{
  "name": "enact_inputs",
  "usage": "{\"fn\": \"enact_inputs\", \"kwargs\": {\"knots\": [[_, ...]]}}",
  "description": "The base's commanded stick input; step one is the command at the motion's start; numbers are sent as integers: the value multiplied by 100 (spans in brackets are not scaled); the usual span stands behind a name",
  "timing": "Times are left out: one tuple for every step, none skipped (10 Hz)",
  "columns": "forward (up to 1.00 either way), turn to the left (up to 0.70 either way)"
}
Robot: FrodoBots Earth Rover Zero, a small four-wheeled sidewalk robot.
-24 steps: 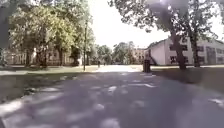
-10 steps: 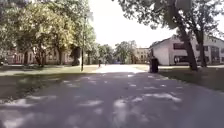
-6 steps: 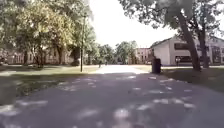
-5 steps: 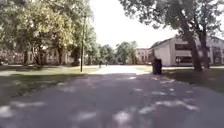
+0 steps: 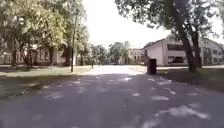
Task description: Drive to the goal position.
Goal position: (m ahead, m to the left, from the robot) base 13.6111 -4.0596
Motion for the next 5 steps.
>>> {"fn": "enact_inputs", "kwargs": {"knots": [[85, 0], [85, 0], [85, 0], [85, 0], [85, 0]]}}
